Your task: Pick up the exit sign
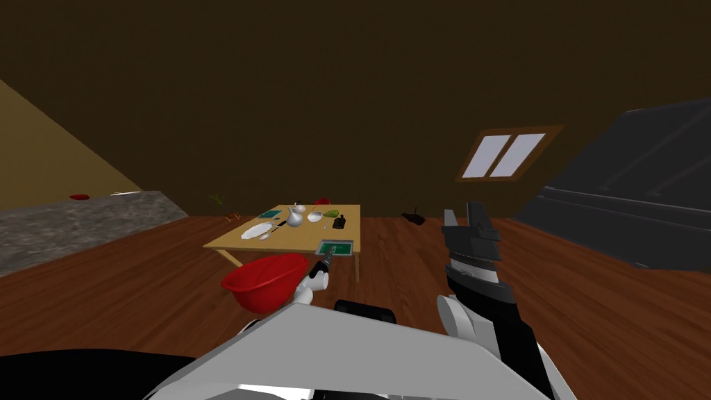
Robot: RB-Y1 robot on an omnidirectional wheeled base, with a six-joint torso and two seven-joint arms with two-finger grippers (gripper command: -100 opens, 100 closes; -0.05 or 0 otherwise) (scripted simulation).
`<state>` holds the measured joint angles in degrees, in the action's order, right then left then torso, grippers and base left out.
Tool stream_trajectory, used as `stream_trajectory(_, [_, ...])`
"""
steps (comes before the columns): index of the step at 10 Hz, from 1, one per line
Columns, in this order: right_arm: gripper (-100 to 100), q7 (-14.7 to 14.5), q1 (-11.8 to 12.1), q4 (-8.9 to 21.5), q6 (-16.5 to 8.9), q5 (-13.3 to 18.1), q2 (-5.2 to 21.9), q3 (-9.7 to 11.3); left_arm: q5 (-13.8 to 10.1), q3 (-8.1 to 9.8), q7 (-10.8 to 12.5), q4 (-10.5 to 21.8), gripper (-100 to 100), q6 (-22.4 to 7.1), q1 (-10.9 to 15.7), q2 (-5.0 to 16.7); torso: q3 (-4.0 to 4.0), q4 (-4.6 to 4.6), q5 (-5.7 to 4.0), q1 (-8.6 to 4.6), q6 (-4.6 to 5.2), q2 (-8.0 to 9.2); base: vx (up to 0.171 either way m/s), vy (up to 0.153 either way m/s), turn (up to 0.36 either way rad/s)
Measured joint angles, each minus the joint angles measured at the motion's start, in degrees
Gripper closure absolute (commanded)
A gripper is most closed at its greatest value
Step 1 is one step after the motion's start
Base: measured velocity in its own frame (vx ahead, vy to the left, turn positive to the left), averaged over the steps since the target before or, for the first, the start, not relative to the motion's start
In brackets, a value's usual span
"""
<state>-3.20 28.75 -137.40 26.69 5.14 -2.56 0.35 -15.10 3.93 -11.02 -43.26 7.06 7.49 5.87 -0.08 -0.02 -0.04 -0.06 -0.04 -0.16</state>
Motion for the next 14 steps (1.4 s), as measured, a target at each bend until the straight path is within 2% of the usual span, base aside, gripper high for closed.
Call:
stream_trajectory(3, [0, 0.00, 0.00, 0.00, 0.00, 0.00, 0.00, 0.00, -1.58, -0.28, 0.42, 3.59, -100, -0.67, 1.07, -0.21, 0.03, 0.01, 0.00, 0.01, 0.00, 0.05, 0.024, -0.009, -0.039])
stream_trajectory(4, [0, 0.00, 0.00, 0.00, 0.00, 0.00, 0.00, 0.00, -1.64, -0.30, 0.46, 3.76, 0, -0.63, 1.11, -0.25, 0.05, 0.02, 0.00, 0.03, -0.01, 0.10, 0.000, 0.000, 0.000])
stream_trajectory(5, [0, 0.00, 0.00, 0.00, 0.00, 0.00, 0.00, 0.00, -1.63, -0.30, 0.45, 3.74, -100, -0.64, 1.10, -0.24, 0.08, 0.03, 0.01, 0.05, -0.01, 0.14, 0.000, -0.007, -0.196])
stream_trajectory(7, [0, 0.00, -0.01, 0.00, 0.00, 0.00, 0.00, 0.00, 0.84, 1.37, 3.10, 6.14, -100, 0.66, 1.83, 0.60, 0.10, 0.04, 0.00, 0.05, 0.00, 0.18, -0.002, -0.003, -0.109])
stream_trajectory(9, [0, 0.00, -0.01, 0.00, 0.00, 0.00, 0.00, 0.00, 2.18, 2.32, 4.70, 8.40, -100, 1.91, 2.67, 0.93, 0.10, 0.04, 0.01, 0.05, 0.00, 0.18, -0.001, -0.004, -0.096])
stream_trajectory(14, [0, 0.00, -0.01, 0.00, 0.00, 0.00, 0.00, 0.00, 7.53, 6.25, 10.48, 16.14, -100, 6.19, 5.54, 2.40, 0.10, 0.04, 0.00, 0.04, 0.00, 0.18, -0.001, -0.005, -0.135])
